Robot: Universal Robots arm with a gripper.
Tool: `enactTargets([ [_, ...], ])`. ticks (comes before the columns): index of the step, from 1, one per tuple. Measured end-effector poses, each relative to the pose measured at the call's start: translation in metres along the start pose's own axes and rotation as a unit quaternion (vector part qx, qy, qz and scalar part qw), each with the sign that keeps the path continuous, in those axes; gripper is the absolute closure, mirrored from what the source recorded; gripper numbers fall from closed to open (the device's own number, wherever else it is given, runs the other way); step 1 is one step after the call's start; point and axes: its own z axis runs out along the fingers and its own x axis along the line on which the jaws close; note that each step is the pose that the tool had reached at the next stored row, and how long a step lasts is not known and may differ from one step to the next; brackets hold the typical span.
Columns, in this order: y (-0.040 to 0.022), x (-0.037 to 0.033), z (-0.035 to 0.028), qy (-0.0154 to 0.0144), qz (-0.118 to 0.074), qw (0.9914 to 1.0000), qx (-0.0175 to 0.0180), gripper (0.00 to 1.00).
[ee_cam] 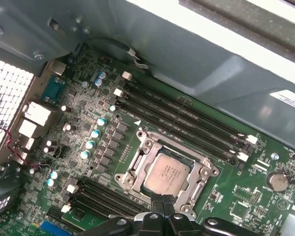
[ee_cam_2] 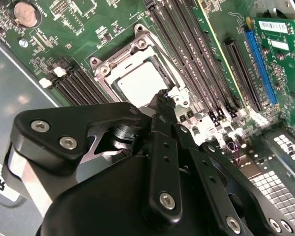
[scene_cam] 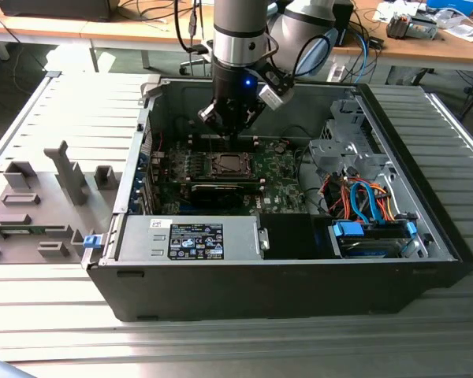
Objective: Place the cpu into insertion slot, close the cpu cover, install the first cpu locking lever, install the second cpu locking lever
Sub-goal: 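Install the first cpu locking lever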
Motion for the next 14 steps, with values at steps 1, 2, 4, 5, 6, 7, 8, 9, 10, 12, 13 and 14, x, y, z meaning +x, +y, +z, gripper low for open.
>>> enactTargets([
  [1,0.0,0.0,0.0,0.0003,0.005,0.99999,0.0003,0.89],
  [2,0.0,0.0,0.0001,0.0009,0.017,0.99986,0.0006,0.89],
  [4,0.0,0.0,0.0001,0.0015,0.027,0.99964,0.0009,0.89],
  [5,0.0,0.0,0.0001,0.0018,0.033,0.99947,0.0011,0.89],
  [6,0.0,0.0,0.0002,0.002,0.037,0.99931,0.0012,0.89],
  [7,0.0,0.0,0.0002,0.0024,0.044,0.99905,0.0015,0.89],
  [8,0.0,0.0,0.0003,0.0029,0.052,0.99865,0.0019,0.89],
  [9,0.0,0.0,0.0003,0.0032,0.058,0.99831,0.0022,0.89],
  [10,0.0,0.0,0.0003,0.0033,0.062,0.9981,0.0022,0.89],
  [12,0.0,0.0,0.0003,0.0037,0.07,0.99755,0.0024,0.89],
  [13,0.0,0.0,0.0003,0.0039,0.074,0.99728,0.0025,0.89],
  [14,0.0,0.0,0.0004,0.0042,0.08,0.99678,0.0026,0.89],
])
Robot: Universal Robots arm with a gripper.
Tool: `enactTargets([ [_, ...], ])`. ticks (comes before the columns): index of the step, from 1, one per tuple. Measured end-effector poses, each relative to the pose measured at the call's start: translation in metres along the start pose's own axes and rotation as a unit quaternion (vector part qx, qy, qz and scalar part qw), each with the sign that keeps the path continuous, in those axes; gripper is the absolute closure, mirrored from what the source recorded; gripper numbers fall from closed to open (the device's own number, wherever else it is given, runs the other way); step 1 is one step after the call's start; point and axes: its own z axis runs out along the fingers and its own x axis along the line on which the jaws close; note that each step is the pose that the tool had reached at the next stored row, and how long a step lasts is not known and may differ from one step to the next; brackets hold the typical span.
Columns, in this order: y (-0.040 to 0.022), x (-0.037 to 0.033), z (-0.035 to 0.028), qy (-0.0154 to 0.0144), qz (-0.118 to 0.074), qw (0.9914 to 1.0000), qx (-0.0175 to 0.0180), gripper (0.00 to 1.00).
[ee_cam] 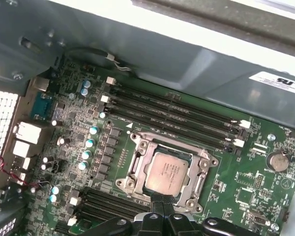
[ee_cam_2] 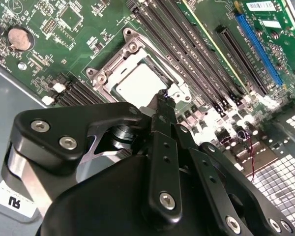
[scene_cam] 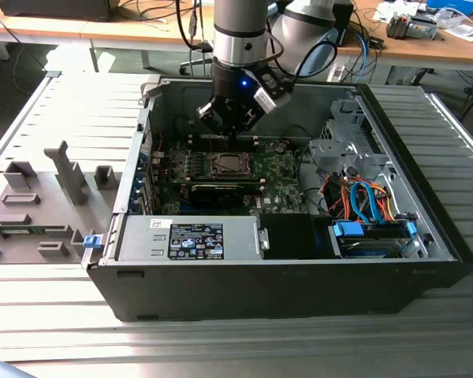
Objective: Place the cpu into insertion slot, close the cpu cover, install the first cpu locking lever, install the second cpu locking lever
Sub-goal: 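Install the first cpu locking lever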
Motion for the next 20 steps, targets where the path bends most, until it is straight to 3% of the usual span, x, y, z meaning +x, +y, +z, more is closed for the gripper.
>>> enactTargets([
  [8,0.0,0.0,0.0,0.0024,0.042,0.99913,0.002,0.89],
  [20,0.0,0.0,0.0001,0.0059,0.097,0.99525,0.0058,0.89],
])
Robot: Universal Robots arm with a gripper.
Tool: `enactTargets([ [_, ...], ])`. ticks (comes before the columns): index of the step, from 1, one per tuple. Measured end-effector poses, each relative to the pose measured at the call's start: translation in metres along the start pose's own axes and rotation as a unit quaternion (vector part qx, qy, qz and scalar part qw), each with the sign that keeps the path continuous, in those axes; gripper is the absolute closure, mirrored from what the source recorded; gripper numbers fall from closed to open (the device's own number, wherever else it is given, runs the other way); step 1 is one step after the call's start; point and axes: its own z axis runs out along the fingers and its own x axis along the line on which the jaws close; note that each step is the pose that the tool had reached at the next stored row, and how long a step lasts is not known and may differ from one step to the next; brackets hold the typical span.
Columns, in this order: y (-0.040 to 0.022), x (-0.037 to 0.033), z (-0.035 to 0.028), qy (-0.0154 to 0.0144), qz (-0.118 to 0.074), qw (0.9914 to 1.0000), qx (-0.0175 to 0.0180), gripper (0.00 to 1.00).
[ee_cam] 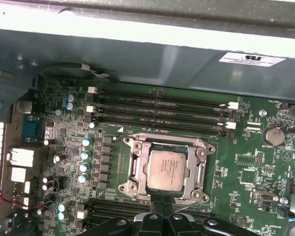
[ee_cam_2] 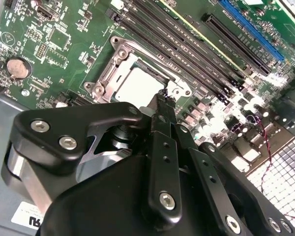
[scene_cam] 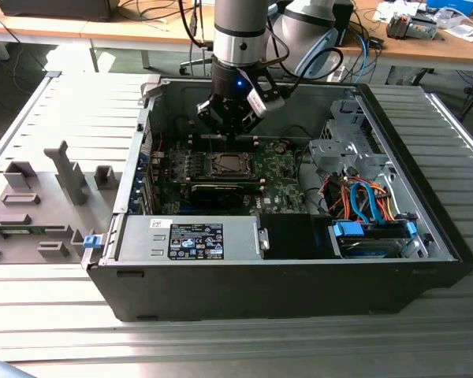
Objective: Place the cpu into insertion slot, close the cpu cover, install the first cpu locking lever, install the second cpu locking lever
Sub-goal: 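Install the first cpu locking lever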
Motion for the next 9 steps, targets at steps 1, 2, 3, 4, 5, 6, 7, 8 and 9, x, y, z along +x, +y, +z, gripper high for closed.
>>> enactTargets([
  [1,0.0,0.0,0.0,0.0002,0.004,0.99999,0.0002,0.89],
  [2,0.0,0.0,0.0,0.0004,0.006,0.99998,0.0003,0.89],
  [3,0.0,0.0,0.0,0.0006,0.01,0.99995,0.0005,0.89],
  [4,0.0,0.0,0.0,0.0009,0.014,0.9999,0.0008,0.89],
  [5,0.0,0.0,0.0,0.001,0.017,0.99986,0.0009,0.89],
  [6,0.0,0.0,0.0,0.0012,0.019,0.99981,0.001,0.89],
  [7,0.0,0.0,0.0,0.0013,0.022,0.99975,0.0012,0.89],
  [8,0.0,0.0,0.0,0.0015,0.024,0.9997,0.0013,0.89],
  [9,0.0,0.0,0.0,0.0017,0.028,0.9996,0.0015,0.89],
])
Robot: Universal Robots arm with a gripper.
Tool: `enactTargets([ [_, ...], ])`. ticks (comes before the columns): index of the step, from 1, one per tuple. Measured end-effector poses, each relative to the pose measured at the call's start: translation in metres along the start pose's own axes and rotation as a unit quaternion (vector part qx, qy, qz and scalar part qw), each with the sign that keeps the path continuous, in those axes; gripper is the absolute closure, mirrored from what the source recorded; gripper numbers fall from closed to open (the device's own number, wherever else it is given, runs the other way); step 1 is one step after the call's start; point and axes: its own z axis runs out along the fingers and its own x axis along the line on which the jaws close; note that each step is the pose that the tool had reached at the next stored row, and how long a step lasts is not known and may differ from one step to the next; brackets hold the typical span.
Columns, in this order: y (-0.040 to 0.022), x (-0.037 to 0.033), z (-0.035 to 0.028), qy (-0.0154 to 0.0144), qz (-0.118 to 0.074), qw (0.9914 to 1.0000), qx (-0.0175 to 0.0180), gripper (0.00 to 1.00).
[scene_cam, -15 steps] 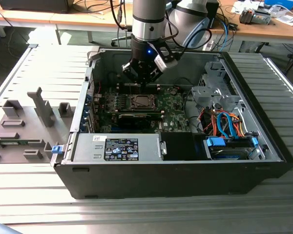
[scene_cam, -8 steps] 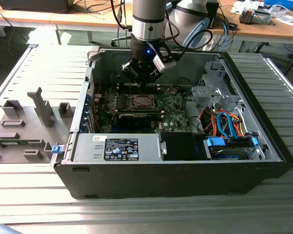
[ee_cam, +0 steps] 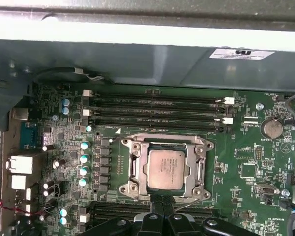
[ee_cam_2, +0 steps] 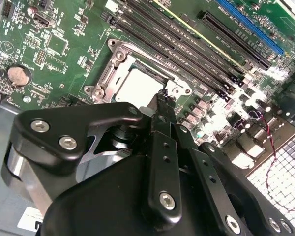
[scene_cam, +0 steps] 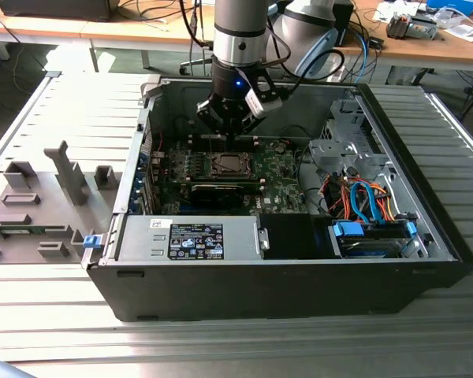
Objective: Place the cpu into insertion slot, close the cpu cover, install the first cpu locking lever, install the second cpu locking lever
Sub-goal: 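Install the first cpu locking lever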
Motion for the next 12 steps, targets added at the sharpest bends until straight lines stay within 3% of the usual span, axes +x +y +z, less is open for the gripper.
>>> enactTargets([
  [12,0.0,0.0,0.0,0.002,0.033,0.99947,0.002,0.89],
])
